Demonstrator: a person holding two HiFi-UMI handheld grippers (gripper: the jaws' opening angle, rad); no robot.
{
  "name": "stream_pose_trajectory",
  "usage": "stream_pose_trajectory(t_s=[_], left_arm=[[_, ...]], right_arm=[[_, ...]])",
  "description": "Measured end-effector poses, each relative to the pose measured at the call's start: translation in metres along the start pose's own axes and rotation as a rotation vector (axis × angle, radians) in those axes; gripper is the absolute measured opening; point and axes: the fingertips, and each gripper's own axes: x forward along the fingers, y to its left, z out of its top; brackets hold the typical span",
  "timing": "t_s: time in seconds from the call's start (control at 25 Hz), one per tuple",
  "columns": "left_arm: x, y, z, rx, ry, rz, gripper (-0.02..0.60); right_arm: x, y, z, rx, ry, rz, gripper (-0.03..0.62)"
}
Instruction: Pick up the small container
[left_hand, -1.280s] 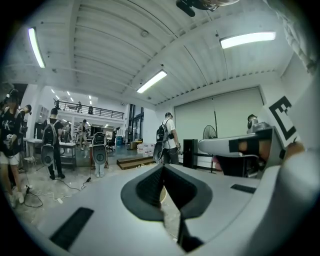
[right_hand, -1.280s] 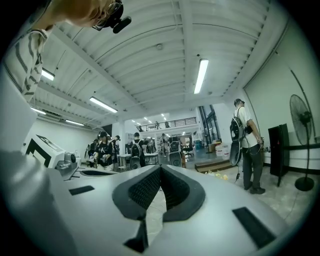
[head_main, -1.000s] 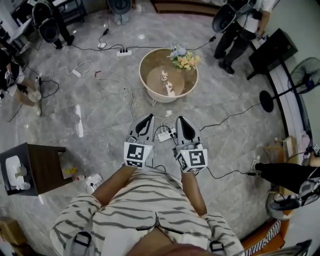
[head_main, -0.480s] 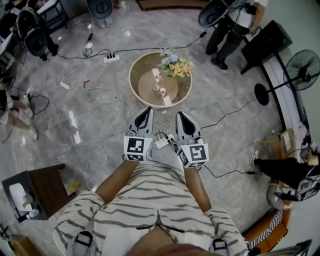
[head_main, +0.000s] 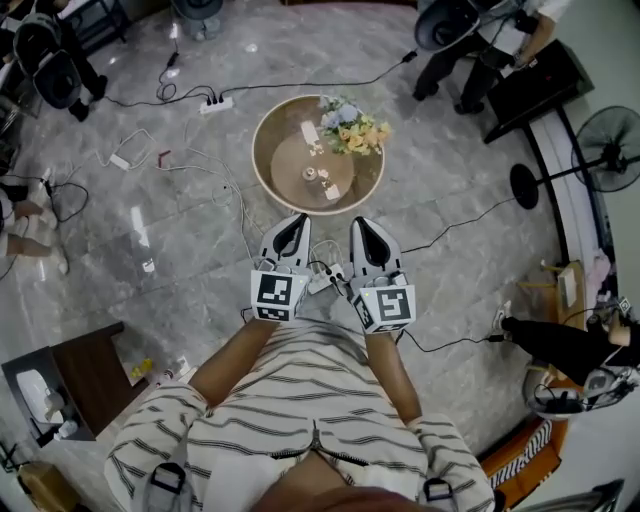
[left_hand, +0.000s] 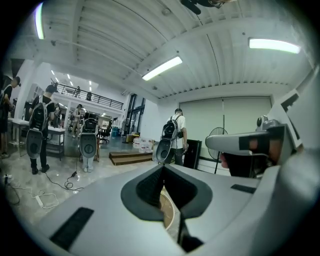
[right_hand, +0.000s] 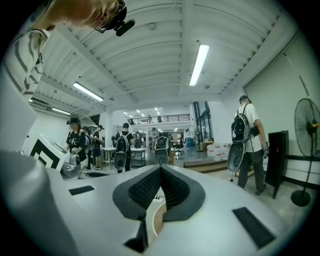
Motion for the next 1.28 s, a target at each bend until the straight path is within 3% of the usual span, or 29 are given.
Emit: stream_pose_trajectory(t_s=[0.44,0.64,0.96,1.28], left_arm=[[0.085,0.002,-0.031,-0.028,0.056,0.185,0.0],[0.125,0.004,-0.06,-0.032,0.113,0.23,0.0],[0.177,0.031,-0.129,-0.034,0.169,0.293,0.0],[0.206,0.047,-0.211,-0.073,0.225,0.311,0.0]], right_arm=[[0.053,-0.092,-0.039,0.035,0.062,0.121,0.009],[0.076,-0.12,-0.079,0.085,0.133,0.172,0.009],[0.123,-0.144,-0.149,0.084,0.185,0.231,0.009],[0.151,-0.16,-0.22,0.085,0.209,0.207,0.009]])
